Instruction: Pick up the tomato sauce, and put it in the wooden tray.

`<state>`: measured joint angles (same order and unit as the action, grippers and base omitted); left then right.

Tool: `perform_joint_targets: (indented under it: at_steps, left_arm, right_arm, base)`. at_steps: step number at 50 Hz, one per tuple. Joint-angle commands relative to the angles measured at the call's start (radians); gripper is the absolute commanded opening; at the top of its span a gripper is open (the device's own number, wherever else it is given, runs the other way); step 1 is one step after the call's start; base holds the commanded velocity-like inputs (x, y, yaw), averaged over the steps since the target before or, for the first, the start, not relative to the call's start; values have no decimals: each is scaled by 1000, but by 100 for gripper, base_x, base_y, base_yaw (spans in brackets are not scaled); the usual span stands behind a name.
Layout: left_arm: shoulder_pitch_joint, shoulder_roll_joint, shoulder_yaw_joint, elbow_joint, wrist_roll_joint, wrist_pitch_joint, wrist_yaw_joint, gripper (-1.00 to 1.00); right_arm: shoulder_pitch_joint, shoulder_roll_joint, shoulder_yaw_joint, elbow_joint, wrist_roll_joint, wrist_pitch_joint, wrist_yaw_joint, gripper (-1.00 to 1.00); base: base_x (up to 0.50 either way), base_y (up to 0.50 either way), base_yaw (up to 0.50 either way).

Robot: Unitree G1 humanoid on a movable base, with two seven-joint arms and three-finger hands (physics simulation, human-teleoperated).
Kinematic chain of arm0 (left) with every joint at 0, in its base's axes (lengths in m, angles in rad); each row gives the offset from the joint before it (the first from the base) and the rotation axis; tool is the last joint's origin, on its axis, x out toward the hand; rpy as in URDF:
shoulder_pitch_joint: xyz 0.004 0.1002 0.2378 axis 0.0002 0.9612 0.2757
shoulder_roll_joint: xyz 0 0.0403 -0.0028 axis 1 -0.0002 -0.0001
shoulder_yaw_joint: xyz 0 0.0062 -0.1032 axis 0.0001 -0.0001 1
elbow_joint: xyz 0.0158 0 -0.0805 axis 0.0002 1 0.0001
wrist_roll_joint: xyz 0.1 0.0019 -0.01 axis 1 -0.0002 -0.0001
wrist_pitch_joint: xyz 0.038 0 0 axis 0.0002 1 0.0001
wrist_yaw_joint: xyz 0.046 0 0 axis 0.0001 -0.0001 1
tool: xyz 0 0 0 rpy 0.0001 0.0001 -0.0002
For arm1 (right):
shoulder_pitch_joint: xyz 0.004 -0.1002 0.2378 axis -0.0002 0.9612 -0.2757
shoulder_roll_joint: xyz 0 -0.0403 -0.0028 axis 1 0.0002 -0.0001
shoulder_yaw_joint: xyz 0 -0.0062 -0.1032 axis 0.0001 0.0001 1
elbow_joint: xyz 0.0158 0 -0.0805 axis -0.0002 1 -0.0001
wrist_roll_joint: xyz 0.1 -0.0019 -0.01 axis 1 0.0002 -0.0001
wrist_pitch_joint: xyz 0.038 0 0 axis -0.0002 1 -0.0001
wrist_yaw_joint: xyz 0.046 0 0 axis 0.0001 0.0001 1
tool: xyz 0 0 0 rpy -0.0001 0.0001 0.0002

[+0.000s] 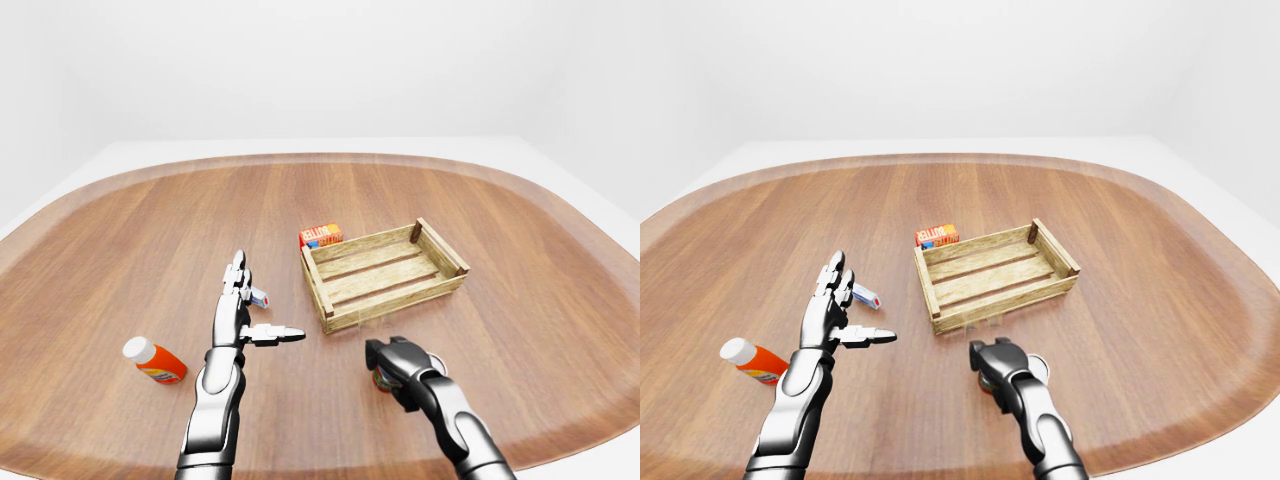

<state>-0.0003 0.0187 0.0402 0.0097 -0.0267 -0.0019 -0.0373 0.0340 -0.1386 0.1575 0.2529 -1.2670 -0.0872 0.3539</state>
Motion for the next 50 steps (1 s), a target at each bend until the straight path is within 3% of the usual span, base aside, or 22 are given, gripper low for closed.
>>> perform_joint_targets:
  at_steps: [1,31,50]
  left_arm:
    - [0,0,0,1,1,-1,1,100]
    - [0,0,-1,1,1,-1,0,100]
    - [0,0,-1,1,1,-1,1,100]
  right_arm:
    - [-4,-2,-8,-17,-4,0,-2,-100]
    - [10,19,-13,-238,7,0,131,-100]
    - [3,36,-51,-509,76,0,248,-100]
  base:
    - [0,0,0]
    - [0,0,0]
    - [0,0,0]
